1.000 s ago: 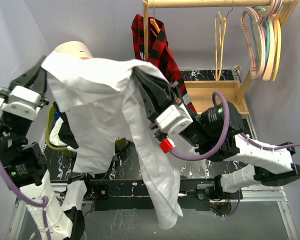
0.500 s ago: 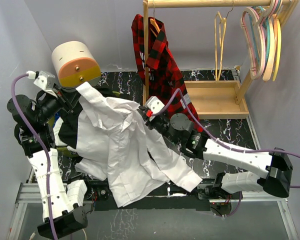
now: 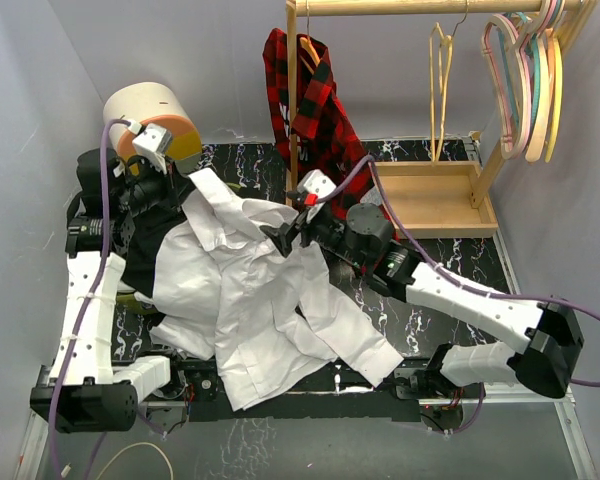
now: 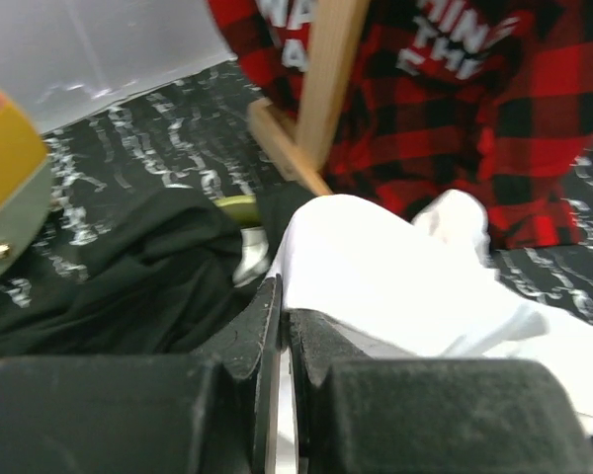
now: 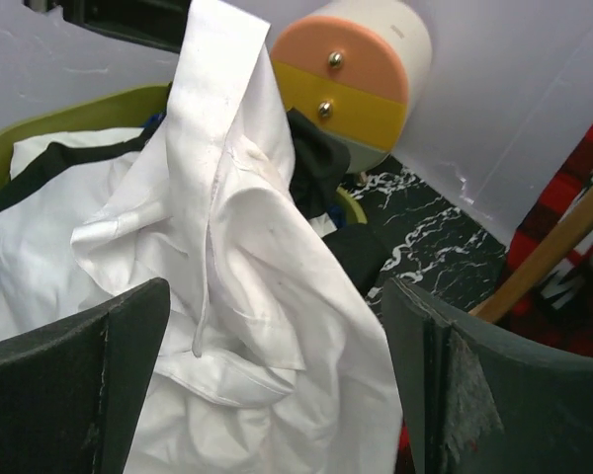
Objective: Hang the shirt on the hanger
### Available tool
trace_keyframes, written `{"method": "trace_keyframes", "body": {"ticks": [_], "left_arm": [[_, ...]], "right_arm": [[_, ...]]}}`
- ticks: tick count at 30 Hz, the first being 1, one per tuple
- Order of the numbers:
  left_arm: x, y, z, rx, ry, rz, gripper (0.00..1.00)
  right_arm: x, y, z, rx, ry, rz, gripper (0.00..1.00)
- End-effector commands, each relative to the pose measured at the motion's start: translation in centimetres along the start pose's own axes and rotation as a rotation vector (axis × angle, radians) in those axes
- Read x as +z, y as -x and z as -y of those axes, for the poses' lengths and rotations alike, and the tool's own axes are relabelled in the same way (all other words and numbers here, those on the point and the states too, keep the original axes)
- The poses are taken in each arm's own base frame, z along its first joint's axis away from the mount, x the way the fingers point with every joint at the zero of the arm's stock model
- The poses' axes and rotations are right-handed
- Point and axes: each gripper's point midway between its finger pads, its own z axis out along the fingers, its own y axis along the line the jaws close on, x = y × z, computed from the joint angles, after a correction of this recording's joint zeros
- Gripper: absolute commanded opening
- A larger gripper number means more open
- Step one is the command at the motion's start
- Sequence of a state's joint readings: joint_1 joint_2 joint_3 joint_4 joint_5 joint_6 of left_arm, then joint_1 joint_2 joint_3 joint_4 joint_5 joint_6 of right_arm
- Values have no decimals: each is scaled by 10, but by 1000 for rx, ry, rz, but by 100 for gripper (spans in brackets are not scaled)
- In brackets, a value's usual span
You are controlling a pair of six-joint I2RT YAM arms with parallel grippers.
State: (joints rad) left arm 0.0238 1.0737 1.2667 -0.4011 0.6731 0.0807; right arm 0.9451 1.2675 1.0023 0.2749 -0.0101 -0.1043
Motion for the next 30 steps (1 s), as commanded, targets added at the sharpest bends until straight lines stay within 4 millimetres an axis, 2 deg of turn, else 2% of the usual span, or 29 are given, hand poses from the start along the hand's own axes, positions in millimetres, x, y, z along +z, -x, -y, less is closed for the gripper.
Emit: {"method": "trace_keyframes", "body": {"ticks": [1,4,5,8,11,12,13,15,17,19,21,23,25,27,30], "left_arm": [[0,0,-31,109,157,-95,0],[12,-10,-38,117,173,-194,0],[15,-8,-36,118,162,-204,5],[18,7,-28,108,131,-185,34],[14,28,-17,101,95,-162,66],[13,30,-14,92,85,-170,85],[12,33,-12,86,77,-177,95],[7,41,-15,71,115,-176,97],[-4,46,-28,77,217,-164,97],[-18,49,-37,80,287,-160,97],[-25,45,-33,69,266,-202,97],[-27,33,-16,17,175,-283,97],[-32,22,-7,-44,133,-321,97],[-39,24,-14,-97,180,-283,97],[-51,32,-32,-278,233,-192,97]], "right_arm": [[-23,74,15,-23,-14,148,93],[-32,80,22,-53,-28,143,97],[-34,83,25,-63,-40,141,98],[-40,103,29,-66,-54,143,98],[-51,143,42,5,-118,164,98],[-56,155,48,29,-152,169,98],[-64,171,56,36,-193,181,98],[-86,201,79,35,-318,228,98],[-110,221,103,35,-459,279,98],[-132,233,128,24,-612,292,98],[-145,235,151,3,-768,248,99],[-152,234,171,-9,-920,177,98],[-149,237,181,-28,-982,109,94],[-139,238,192,-53,-1009,48,92],[-137,245,229,-44,-1054,23,91]]}}
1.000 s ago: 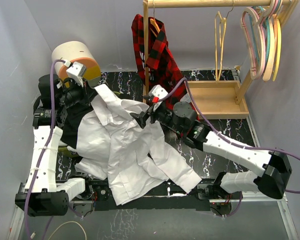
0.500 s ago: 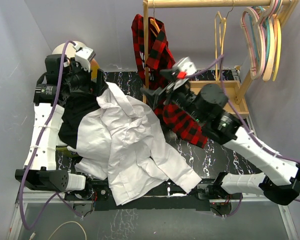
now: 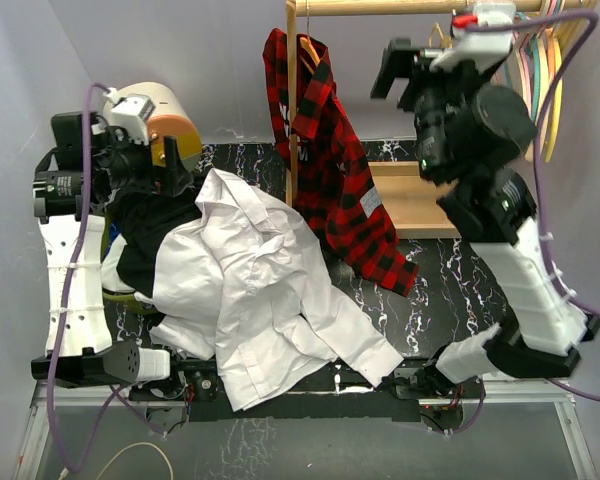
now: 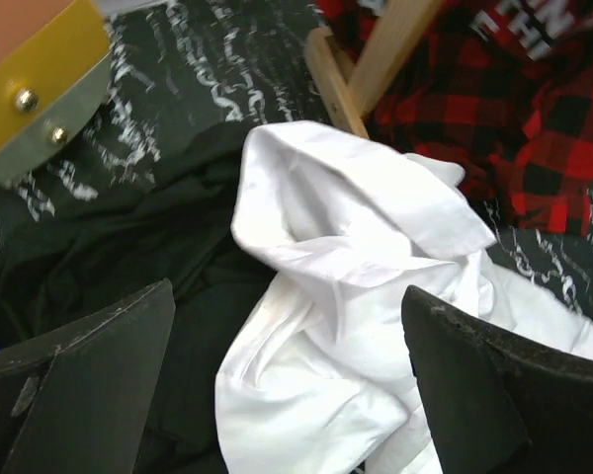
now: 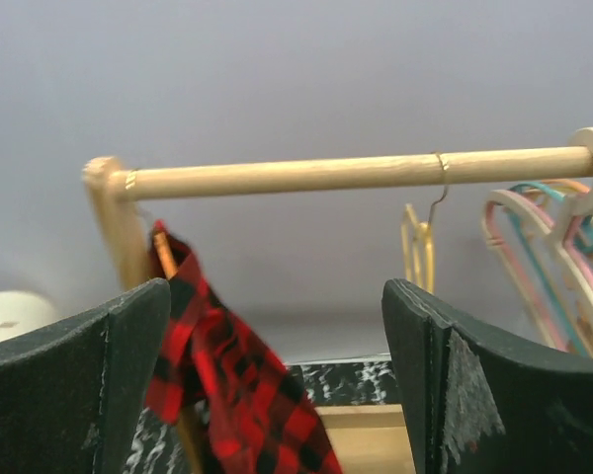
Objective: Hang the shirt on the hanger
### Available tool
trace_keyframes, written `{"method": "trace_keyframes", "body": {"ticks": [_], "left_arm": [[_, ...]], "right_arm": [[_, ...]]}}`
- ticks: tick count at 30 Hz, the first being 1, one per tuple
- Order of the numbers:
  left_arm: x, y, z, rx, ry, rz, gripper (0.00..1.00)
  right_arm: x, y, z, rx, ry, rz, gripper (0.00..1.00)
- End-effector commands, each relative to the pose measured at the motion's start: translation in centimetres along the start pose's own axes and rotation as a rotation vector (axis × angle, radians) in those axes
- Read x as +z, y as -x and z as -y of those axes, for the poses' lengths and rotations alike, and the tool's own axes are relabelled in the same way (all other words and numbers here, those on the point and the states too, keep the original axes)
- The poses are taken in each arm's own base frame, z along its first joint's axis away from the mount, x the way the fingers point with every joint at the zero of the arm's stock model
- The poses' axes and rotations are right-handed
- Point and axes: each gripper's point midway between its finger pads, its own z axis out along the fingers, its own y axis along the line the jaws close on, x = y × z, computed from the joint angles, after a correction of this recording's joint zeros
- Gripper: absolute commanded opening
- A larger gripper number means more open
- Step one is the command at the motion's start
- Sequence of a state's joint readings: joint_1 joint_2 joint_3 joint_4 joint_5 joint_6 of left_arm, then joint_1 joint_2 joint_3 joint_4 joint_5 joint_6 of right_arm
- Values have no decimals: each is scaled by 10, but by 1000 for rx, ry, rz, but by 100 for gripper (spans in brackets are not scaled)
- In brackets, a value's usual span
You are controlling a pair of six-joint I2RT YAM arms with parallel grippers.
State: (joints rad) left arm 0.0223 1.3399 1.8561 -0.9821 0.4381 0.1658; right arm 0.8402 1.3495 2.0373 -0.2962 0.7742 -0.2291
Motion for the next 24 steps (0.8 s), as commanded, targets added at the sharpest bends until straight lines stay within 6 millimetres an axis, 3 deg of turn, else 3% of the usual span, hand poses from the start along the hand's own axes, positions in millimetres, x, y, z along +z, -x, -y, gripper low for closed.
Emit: {"method": "trace_keyframes", "body": {"ticks": [1,3,5,7,10,13,15,19,22,24], "left_arm": [[-24,-2,-9,-287,9,66,97],[-33,5,-15,-427,96,138,97],[-41,5,-17,-483,146,147,97],[-38,-3,-20,-493,162,132,97],[-14,-38,-17,-465,87,-22,97],[-1,-87,-13,-336,-24,-265,97],[-6,-110,-16,-252,-20,-327,97],[-17,-132,-38,-61,111,-321,97],[-12,-151,-50,-37,140,-397,91],[-6,-151,-41,-44,71,-383,88]], "right_arm": [[38,-30,30,-107,-112,-131,89],[46,-30,29,-47,-75,-124,83],[50,-38,4,5,47,-144,82],[44,-62,-45,49,297,-207,83],[9,-105,-127,126,758,-344,84],[-27,-148,-171,201,1052,-494,82],[-47,-168,-185,241,1176,-570,80],[-52,-202,-186,243,1179,-614,79],[-57,-211,-187,249,1190,-605,79],[-59,-213,-186,253,1191,-593,79]]}}
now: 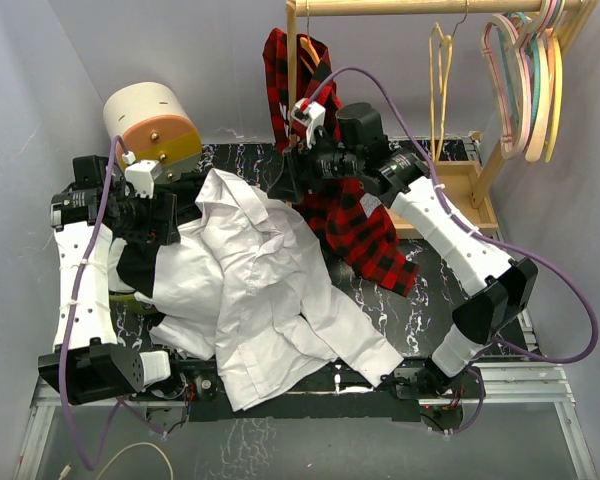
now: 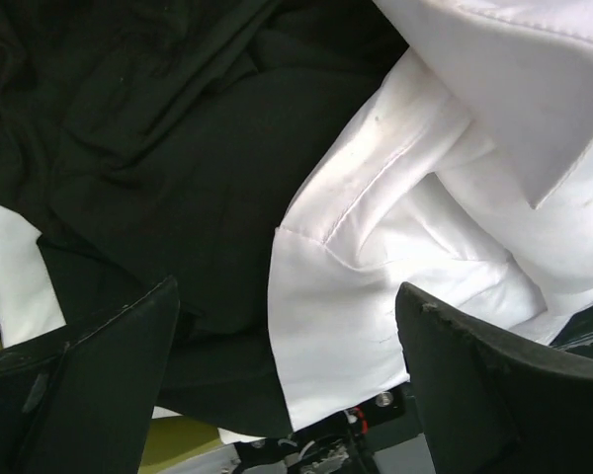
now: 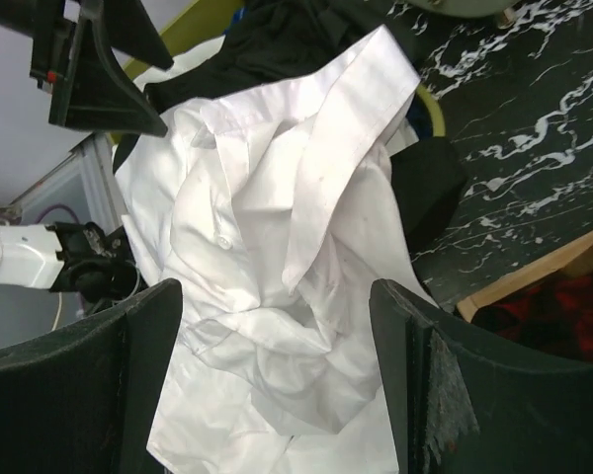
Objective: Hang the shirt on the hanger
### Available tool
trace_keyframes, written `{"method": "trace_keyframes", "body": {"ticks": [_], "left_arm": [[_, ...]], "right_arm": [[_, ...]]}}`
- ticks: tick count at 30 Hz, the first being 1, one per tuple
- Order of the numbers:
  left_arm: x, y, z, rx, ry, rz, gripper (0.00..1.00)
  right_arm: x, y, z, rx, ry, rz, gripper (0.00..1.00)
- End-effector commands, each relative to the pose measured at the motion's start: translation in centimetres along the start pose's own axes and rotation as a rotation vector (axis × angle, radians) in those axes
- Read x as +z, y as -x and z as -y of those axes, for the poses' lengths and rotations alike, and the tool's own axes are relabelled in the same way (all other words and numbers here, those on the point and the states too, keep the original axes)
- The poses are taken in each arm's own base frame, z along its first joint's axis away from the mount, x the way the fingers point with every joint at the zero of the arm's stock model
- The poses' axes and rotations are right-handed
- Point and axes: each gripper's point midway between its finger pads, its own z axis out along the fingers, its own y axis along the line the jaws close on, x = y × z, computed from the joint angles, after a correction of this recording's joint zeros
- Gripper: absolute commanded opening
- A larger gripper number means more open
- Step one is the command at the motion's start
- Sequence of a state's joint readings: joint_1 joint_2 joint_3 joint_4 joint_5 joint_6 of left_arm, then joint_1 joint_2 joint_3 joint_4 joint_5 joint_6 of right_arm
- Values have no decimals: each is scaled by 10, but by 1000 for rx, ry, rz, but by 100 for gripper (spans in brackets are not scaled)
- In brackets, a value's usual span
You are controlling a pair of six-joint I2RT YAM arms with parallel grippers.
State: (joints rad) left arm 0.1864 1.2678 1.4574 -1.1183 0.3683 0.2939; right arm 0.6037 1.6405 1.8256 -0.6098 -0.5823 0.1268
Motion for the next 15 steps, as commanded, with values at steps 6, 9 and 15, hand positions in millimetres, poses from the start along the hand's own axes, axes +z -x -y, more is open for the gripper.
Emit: {"method": "trace_keyframes", "body": {"ticks": [6,9,15], "left_arm": [[16,10,12,97,-130,52,85],[28,14,15,87,-181,60,82],[38,9,11,93,-185,38,16]], "right_arm": [[-19,22,-34,-101,130,128,82],[-18,10,-31,-93,125,106,83],[-8,-15,-23,-91,134,79,87]]}}
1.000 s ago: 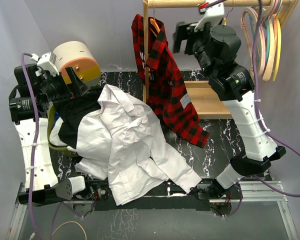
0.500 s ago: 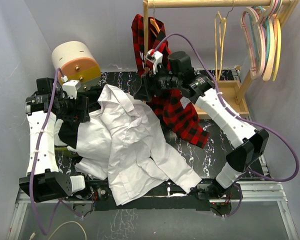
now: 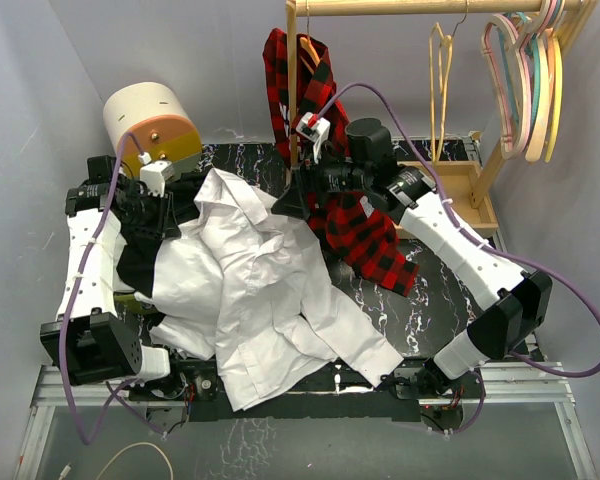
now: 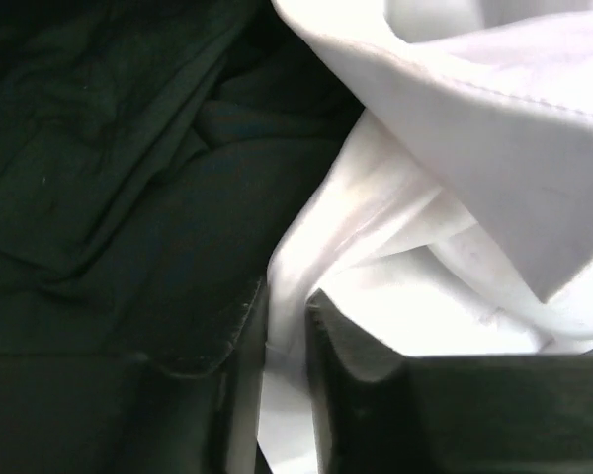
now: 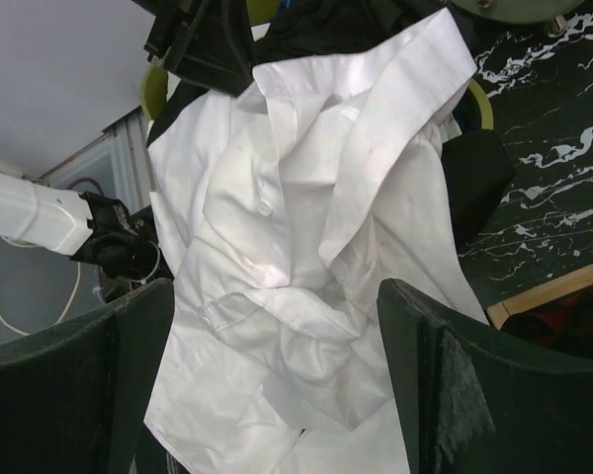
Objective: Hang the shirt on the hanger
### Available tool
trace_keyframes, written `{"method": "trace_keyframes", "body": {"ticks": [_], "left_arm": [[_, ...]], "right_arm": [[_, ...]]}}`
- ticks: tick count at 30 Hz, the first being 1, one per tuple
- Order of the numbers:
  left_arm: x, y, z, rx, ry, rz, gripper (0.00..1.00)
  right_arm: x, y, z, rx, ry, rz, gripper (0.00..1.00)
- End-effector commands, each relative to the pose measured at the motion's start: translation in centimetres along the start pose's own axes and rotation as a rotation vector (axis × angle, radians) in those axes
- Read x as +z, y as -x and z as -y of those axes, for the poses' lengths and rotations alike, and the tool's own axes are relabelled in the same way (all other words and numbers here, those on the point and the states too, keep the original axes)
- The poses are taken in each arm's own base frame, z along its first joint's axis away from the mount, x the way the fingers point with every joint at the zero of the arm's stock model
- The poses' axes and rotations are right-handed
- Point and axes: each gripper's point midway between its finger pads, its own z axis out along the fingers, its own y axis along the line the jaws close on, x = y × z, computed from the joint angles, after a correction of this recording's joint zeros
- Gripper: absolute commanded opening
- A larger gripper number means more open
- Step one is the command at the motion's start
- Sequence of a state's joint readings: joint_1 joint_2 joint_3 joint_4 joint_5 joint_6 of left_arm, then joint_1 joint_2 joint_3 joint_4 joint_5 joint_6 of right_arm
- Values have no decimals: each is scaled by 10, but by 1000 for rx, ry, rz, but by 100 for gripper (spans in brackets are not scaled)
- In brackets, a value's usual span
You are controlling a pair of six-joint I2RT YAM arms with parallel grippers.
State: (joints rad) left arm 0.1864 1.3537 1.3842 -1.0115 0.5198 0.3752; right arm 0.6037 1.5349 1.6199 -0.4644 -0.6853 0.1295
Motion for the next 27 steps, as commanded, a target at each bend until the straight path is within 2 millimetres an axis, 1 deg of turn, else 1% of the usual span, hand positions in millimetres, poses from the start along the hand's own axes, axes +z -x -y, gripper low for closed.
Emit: {"method": "trace_keyframes", "body": {"ticks": [1,4,8,10,12,15,17,18,19,21,22,23,24,25,26,27], "left_arm": [[-5,2,3,45,-4,26,0],[-26,-4,-3,120,94,15,0],[-72,-17,-11,302,304,36,0],[-94,-29,-23,391,433,9,0],[-110,-39,-33,447,542,-17,0],[-123,-49,-51,491,682,-61,0],[-126,-51,-64,490,754,-83,0],[-125,-50,-70,478,779,-92,3],[-124,-50,-74,457,792,-102,17],[-124,-44,-75,379,784,-99,61],[-125,-40,-70,336,753,-96,75],[-126,-36,-62,293,713,-85,86],[-132,-28,-52,262,679,-56,91],[-138,-20,-42,239,649,-25,93],[-150,-8,-31,232,631,27,96],[-162,4,-18,224,606,94,97]], "right_arm": [[2,3,-2,-73,35,48,87],[8,-1,-2,-71,65,41,88],[18,-5,2,-58,92,30,88],[21,-7,5,-57,94,30,87],[25,-9,7,-56,102,32,87],[26,-7,7,-66,104,59,86],[22,0,2,-81,108,91,87],[19,3,-1,-89,110,103,88],[16,7,-5,-97,111,111,88],[9,15,-11,-117,90,119,88],[4,18,-13,-127,67,120,88],[-1,22,-15,-144,43,126,89],[-7,25,-18,-162,23,133,89],[-13,29,-20,-178,5,143,90],[-19,32,-23,-192,-10,153,90],[-26,36,-26,-207,-21,167,91]]}}
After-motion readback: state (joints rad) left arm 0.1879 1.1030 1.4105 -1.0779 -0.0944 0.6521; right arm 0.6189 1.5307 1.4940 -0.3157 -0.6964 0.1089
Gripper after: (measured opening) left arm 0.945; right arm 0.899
